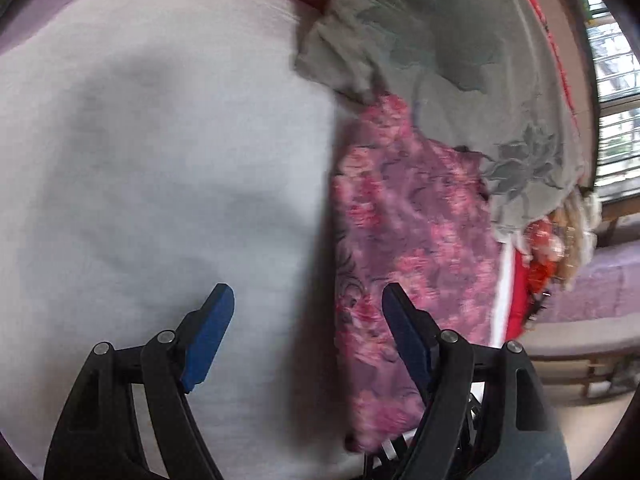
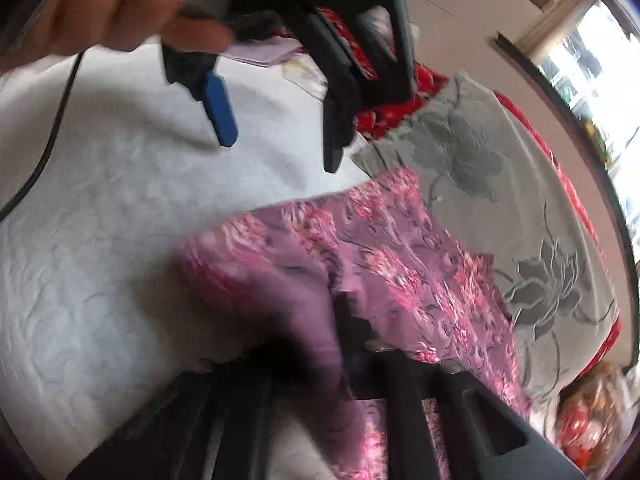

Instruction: Fold small clothes

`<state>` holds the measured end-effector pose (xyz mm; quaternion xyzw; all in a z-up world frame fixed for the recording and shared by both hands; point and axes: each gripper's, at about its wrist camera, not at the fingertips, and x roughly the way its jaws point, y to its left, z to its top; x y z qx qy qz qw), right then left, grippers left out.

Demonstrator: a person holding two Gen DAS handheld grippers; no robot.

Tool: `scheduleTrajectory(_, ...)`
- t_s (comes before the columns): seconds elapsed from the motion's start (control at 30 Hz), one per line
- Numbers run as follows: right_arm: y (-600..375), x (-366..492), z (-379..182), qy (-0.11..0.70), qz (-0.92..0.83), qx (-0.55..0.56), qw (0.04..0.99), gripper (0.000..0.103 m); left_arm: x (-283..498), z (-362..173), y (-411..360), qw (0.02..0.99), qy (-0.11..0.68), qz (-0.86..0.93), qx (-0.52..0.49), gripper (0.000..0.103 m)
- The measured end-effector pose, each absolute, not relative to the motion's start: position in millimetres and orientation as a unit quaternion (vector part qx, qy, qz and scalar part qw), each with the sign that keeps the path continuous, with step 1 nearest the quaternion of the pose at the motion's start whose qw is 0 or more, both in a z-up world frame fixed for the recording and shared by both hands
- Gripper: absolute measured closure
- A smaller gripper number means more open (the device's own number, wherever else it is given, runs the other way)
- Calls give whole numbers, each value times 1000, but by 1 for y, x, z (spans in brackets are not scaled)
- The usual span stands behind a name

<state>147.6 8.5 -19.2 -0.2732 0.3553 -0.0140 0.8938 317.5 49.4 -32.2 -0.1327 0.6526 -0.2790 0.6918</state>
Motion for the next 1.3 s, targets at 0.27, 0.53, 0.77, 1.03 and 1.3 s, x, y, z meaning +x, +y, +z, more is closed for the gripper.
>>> scheduleTrajectory(0.27, -23, 134, 15, 311, -19, -231, 922, 97, 334, -37, -17, 666, 667, -309, -129, 27)
scheduleTrajectory(0.53, -37, 121, 22, 305, -13, -189, 933, 98, 319, -14, -60, 699, 644, -305, -60, 91)
scheduleTrajectory(0.77, -68, 102, 36, 298, -27, -121, 946, 98, 302, 17, -85, 729, 618, -292, -46, 93)
scheduleTrajectory(1.03, -111, 71, 53, 287, -38, -38, 956, 98, 269, 47, -141, 751, 588, -300, -17, 95)
scheduleTrajectory(1.3, -172, 38, 53, 293, -63, 49, 953, 98, 231, 55, -214, 755, 575, -315, 18, 95)
